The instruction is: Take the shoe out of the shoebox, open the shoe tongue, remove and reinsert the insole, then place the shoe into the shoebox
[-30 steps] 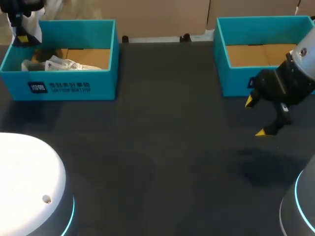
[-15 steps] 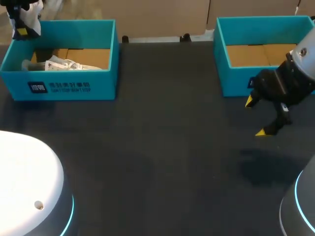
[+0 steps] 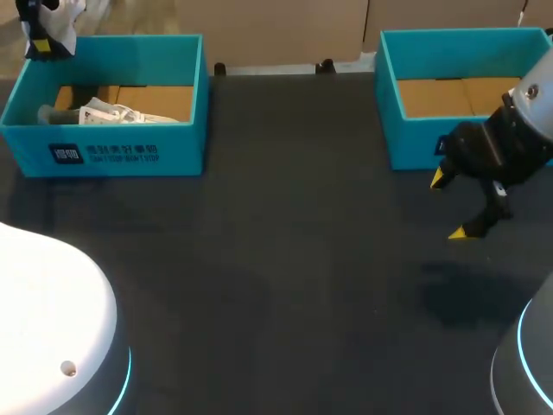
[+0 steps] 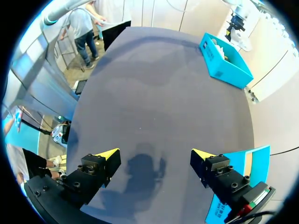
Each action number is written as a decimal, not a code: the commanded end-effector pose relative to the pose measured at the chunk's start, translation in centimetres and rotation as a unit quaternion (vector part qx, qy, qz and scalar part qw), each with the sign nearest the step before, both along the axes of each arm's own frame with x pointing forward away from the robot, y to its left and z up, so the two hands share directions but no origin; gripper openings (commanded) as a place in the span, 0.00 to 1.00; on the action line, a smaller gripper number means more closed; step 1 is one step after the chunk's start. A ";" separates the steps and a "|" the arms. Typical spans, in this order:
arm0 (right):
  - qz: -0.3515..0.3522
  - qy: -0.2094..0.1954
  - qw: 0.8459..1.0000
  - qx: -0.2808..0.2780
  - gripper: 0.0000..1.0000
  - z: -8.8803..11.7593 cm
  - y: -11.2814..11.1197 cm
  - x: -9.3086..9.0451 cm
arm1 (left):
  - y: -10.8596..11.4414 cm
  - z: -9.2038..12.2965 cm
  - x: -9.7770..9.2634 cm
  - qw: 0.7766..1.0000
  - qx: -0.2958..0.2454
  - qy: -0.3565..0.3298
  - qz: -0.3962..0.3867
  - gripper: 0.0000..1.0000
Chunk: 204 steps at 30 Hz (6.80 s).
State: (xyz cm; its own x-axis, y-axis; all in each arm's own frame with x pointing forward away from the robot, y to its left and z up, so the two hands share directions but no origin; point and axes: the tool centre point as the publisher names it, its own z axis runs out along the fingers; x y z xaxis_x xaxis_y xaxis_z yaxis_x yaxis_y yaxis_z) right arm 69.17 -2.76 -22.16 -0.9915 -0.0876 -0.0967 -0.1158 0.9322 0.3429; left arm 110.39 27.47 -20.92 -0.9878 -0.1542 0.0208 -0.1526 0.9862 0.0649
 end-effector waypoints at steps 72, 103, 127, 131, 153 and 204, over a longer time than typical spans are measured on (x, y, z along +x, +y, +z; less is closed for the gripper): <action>0.000 0.000 1.000 -0.001 1.00 -0.1 0.1 0.1 | 6.1 3.7 3.5 0.716 0.059 0.019 -0.696 0.00; 0.000 0.000 1.000 -0.001 1.00 -0.1 0.1 0.1 | 4.3 -4.3 3.8 0.698 0.088 0.031 -0.710 0.00; 0.000 0.000 1.000 -0.001 1.00 -0.1 0.1 0.1 | 3.0 -9.7 6.7 0.704 0.077 0.036 -0.705 0.00; 0.000 0.000 1.000 -0.001 1.00 -0.1 0.1 0.1 | 2.9 -10.8 7.2 0.705 0.080 0.041 -0.703 0.00; 0.000 0.000 1.000 -0.001 1.00 -0.1 0.1 0.1 | 2.5 -15.3 8.2 0.702 0.084 0.054 -0.705 0.00; 0.000 0.000 1.000 -0.001 1.00 -0.1 0.1 0.1 | 1.0 -7.0 5.8 0.646 -0.006 0.008 -0.764 1.00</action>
